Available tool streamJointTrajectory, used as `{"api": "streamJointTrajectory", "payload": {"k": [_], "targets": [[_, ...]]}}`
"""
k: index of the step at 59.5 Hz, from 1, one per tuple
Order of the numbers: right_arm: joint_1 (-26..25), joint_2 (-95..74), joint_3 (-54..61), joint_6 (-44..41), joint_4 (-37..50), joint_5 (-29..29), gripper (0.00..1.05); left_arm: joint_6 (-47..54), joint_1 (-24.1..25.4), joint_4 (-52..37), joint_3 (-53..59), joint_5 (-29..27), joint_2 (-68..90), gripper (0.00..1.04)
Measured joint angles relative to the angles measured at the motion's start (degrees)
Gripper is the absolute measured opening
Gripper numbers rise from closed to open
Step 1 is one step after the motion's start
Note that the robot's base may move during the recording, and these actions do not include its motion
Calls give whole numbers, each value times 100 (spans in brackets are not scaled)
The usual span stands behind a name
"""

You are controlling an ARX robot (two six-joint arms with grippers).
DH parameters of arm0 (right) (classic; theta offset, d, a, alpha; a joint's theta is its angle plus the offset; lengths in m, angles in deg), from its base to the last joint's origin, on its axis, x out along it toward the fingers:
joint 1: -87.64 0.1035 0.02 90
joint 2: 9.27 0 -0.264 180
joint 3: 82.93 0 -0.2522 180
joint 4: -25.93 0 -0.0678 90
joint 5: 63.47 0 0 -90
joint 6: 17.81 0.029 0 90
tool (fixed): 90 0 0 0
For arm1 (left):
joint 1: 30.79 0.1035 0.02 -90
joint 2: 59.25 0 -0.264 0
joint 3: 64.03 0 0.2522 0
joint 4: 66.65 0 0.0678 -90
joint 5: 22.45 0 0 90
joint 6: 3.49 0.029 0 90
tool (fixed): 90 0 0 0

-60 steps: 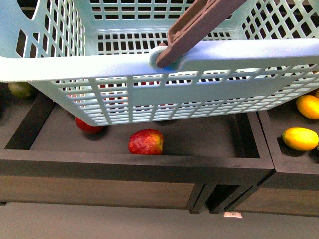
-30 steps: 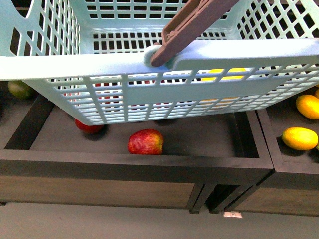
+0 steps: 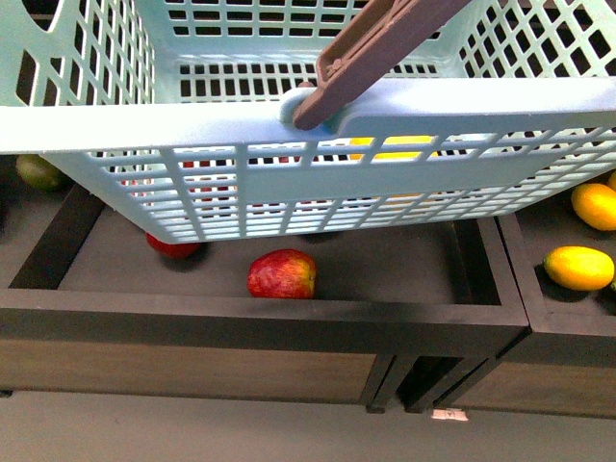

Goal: Pick lemon and mango into basket

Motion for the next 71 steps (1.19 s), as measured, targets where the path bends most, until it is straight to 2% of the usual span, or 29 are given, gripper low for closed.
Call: {"api": "streamJointTrajectory", "payload": {"k": [20, 49, 56, 71], "targets": [[0, 1344, 822, -13, -527, -2, 2, -4, 2, 0, 0, 7, 0, 4], [0, 1484, 874, -11, -566, -37, 78, 4, -46, 0, 0, 11, 0, 4], [0, 1499, 874, -11, -566, -17, 96, -42, -81, 0, 0, 160, 0, 4], [0, 1497, 885, -11, -570, -17, 96, -17, -44, 0, 0, 42, 0, 4]]}}
